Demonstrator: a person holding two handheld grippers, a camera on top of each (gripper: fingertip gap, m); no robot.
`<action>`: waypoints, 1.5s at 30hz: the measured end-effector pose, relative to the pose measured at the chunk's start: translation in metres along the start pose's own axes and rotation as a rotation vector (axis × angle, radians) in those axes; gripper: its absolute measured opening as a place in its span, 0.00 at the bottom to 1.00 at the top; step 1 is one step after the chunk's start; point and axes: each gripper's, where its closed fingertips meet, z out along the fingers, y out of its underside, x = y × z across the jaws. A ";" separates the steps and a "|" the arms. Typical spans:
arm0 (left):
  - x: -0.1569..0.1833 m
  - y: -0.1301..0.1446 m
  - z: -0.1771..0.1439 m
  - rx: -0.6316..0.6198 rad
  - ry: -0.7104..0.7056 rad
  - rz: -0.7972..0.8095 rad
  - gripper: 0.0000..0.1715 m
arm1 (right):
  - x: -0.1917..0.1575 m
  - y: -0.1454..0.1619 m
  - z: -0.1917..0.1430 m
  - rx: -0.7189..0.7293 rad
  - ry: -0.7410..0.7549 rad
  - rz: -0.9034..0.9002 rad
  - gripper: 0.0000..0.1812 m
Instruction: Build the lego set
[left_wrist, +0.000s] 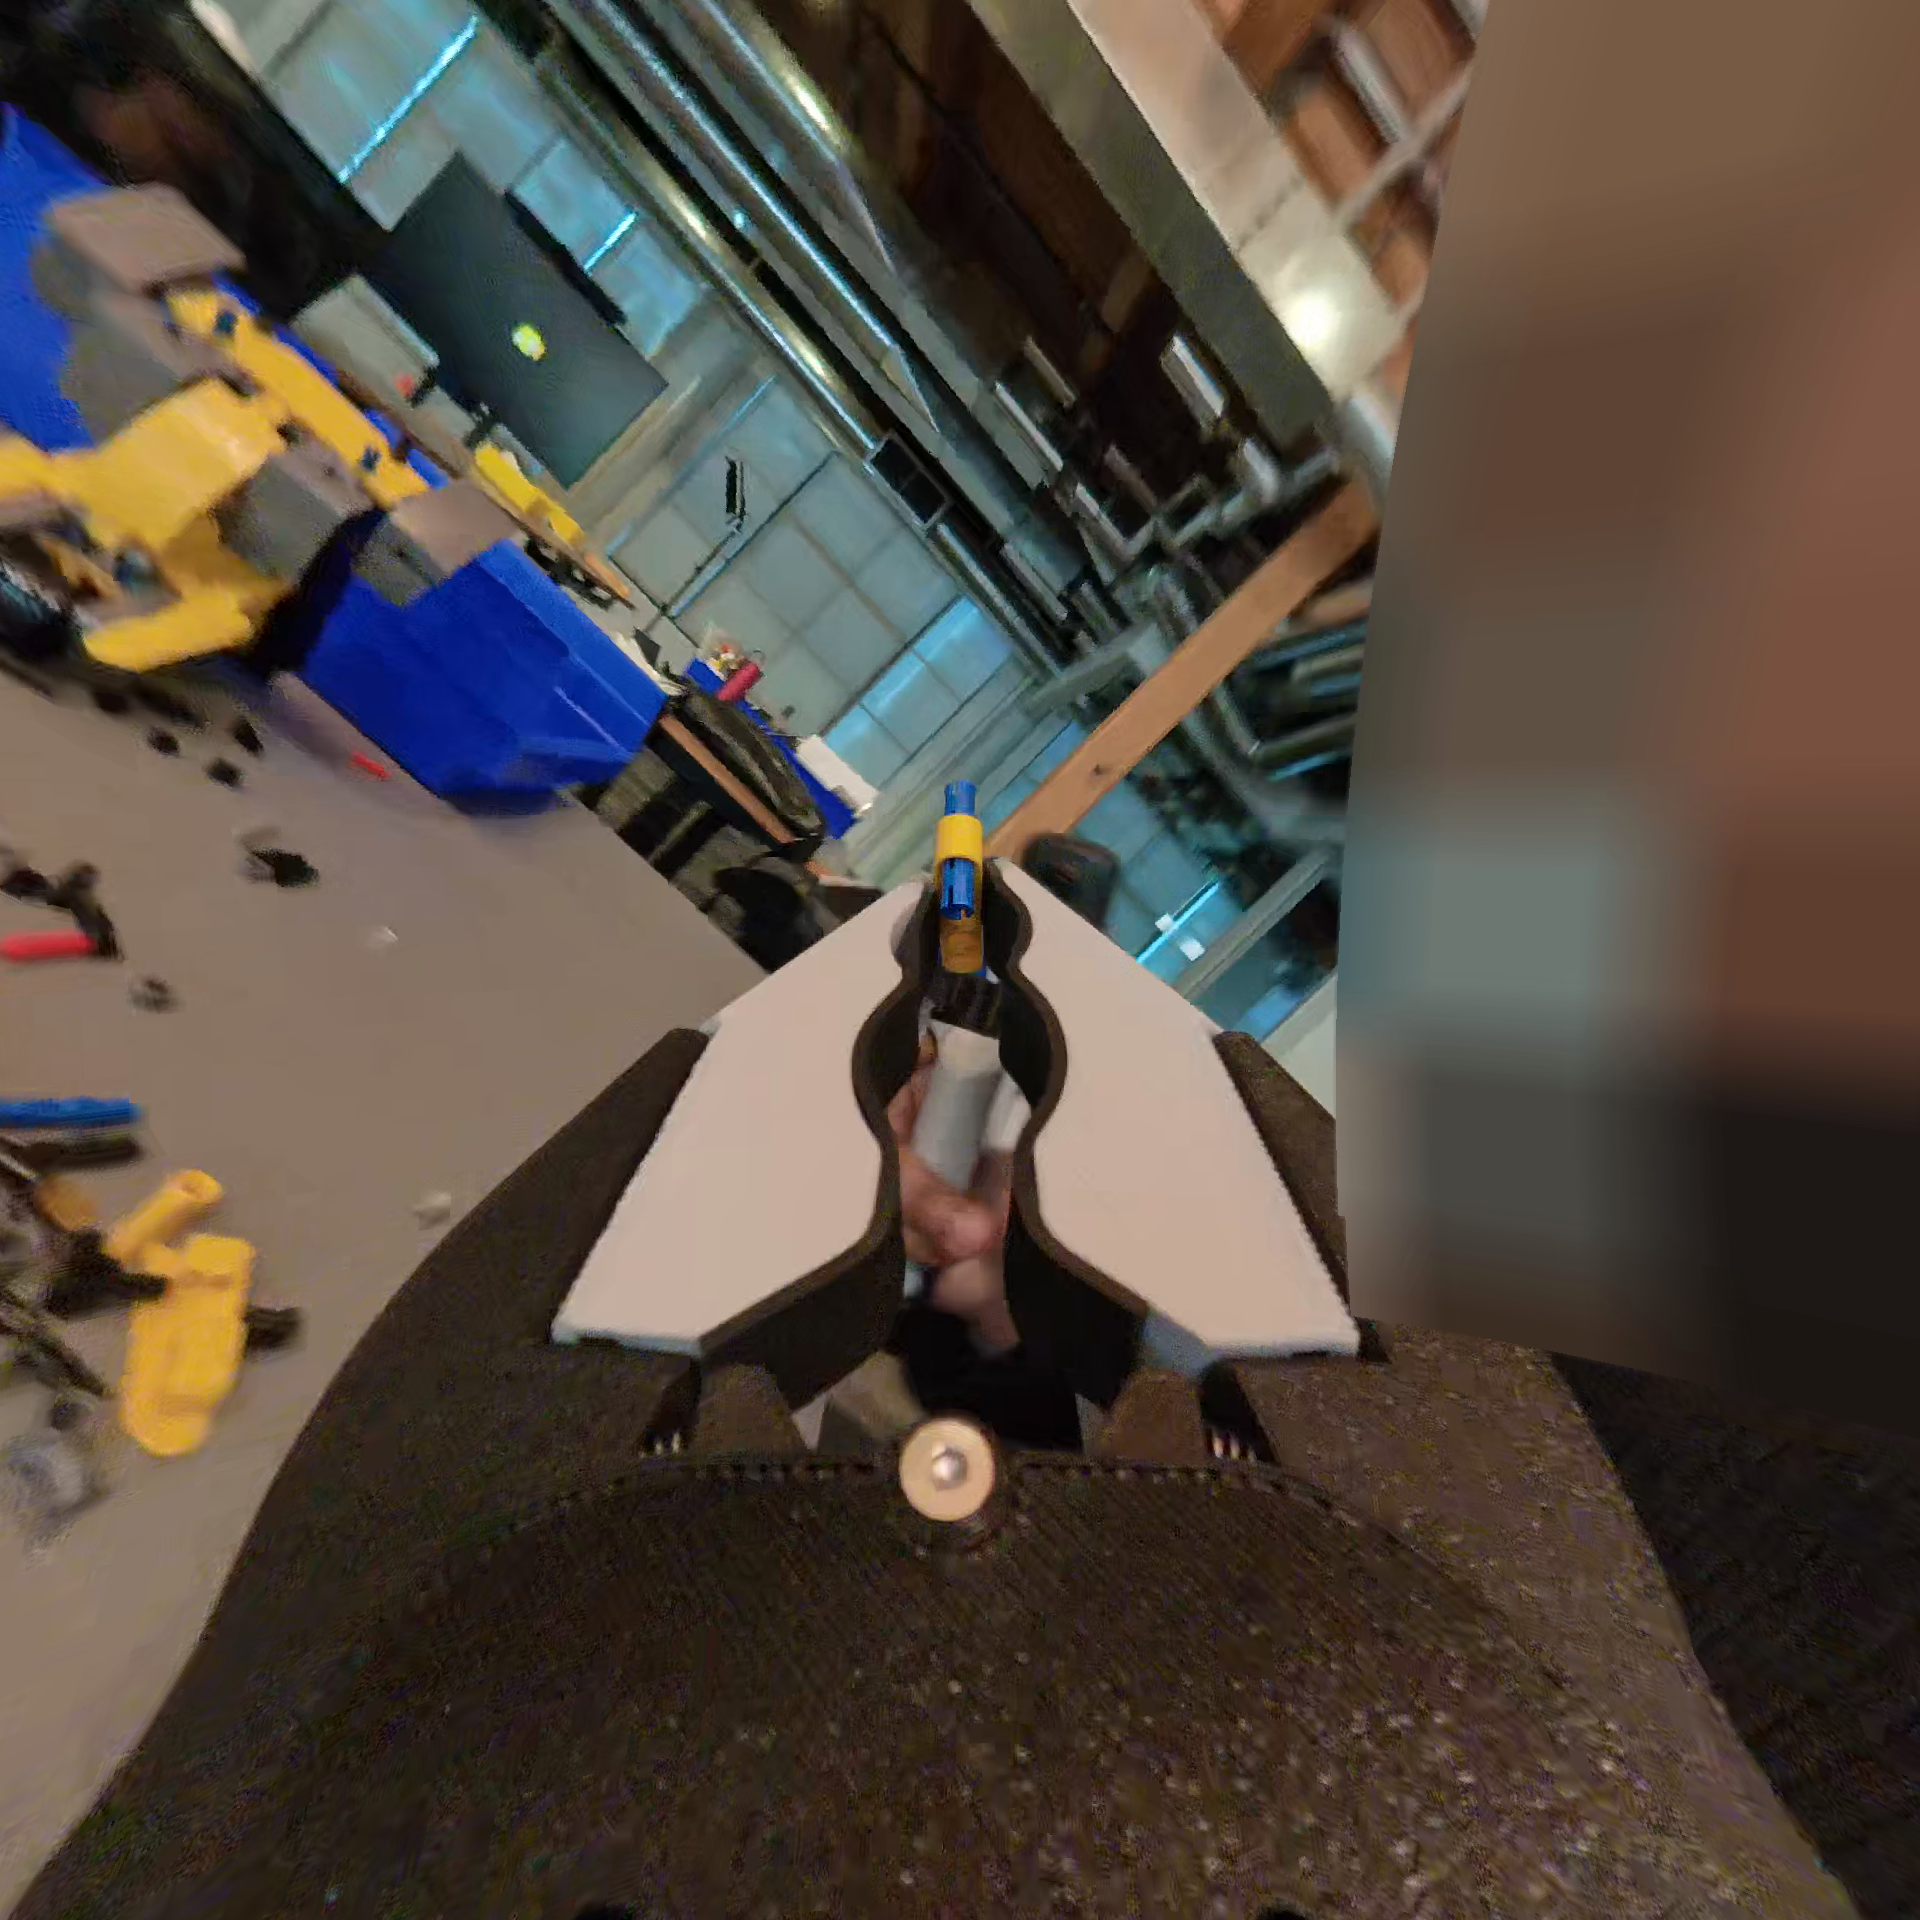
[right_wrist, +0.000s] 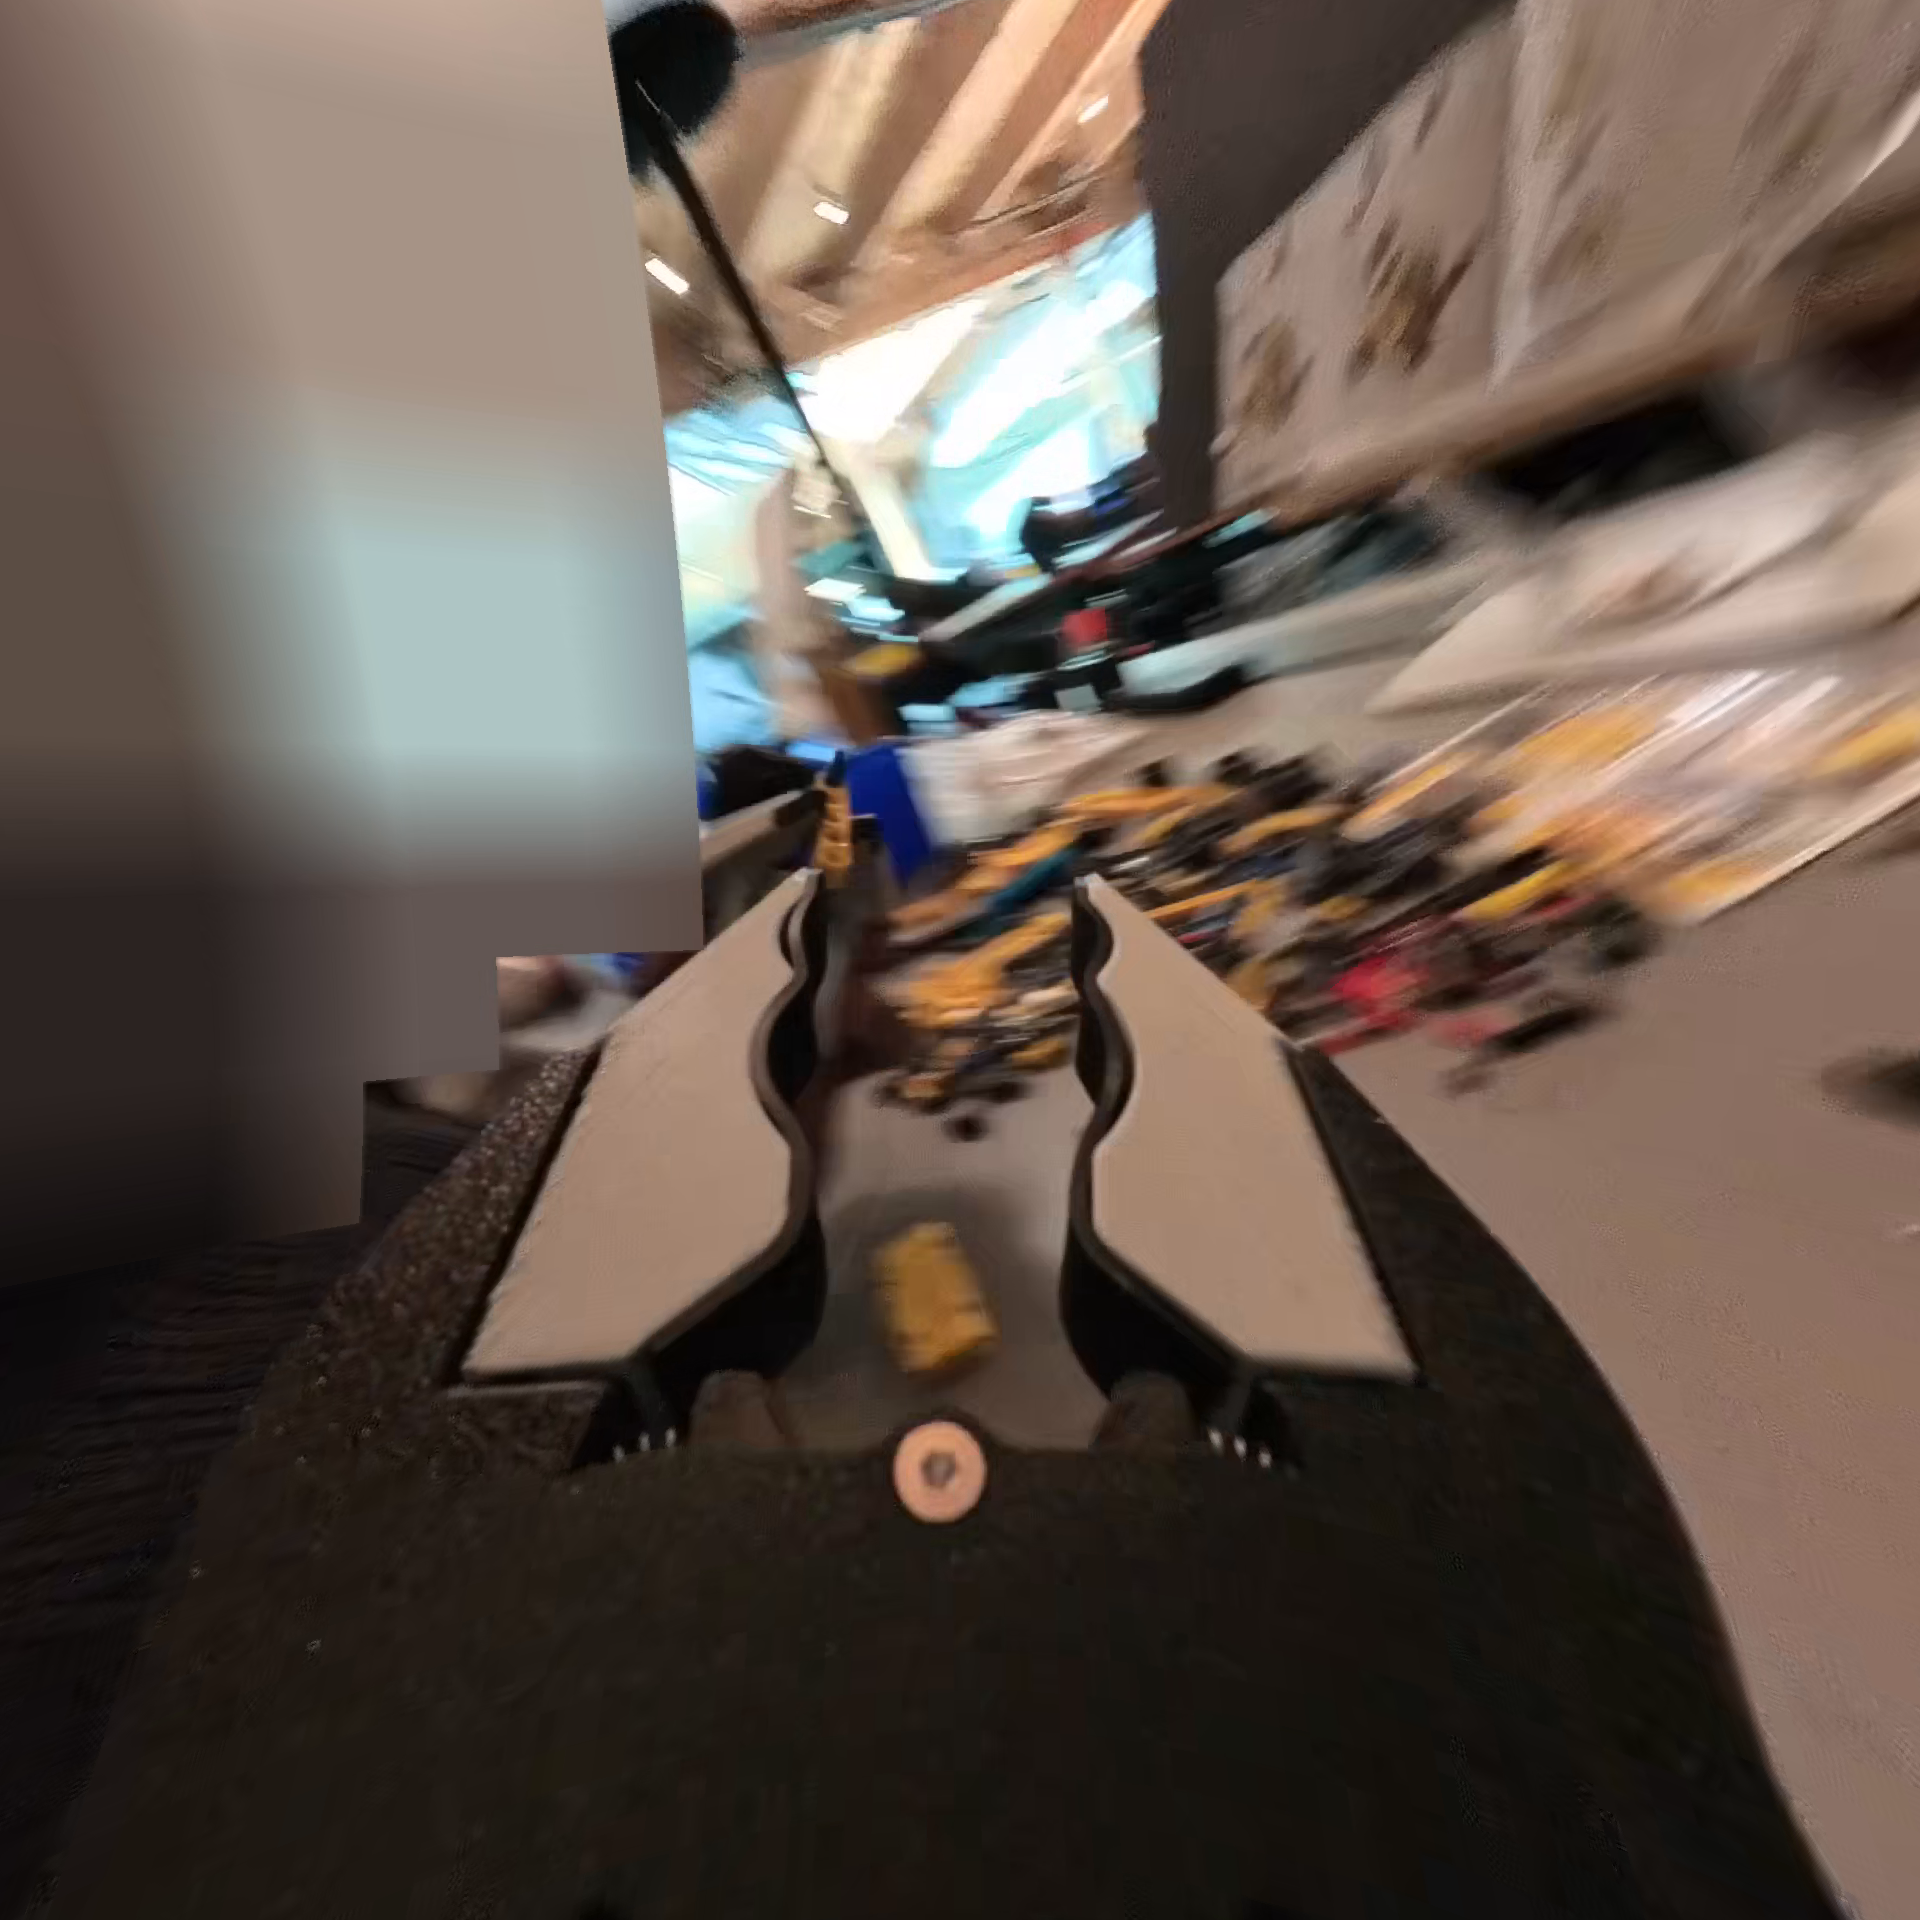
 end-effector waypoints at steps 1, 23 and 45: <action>-0.001 -0.001 0.001 0.015 0.009 -0.078 0.02 | 0.002 -0.005 0.000 -0.002 0.105 -0.213 0.25; -0.017 0.011 0.010 -0.006 0.007 -0.358 0.07 | -0.011 0.008 0.027 -0.072 0.339 -1.079 0.00; -0.026 0.004 0.007 0.048 0.060 -0.484 0.02 | -0.006 0.022 0.033 -0.078 0.376 -1.103 0.05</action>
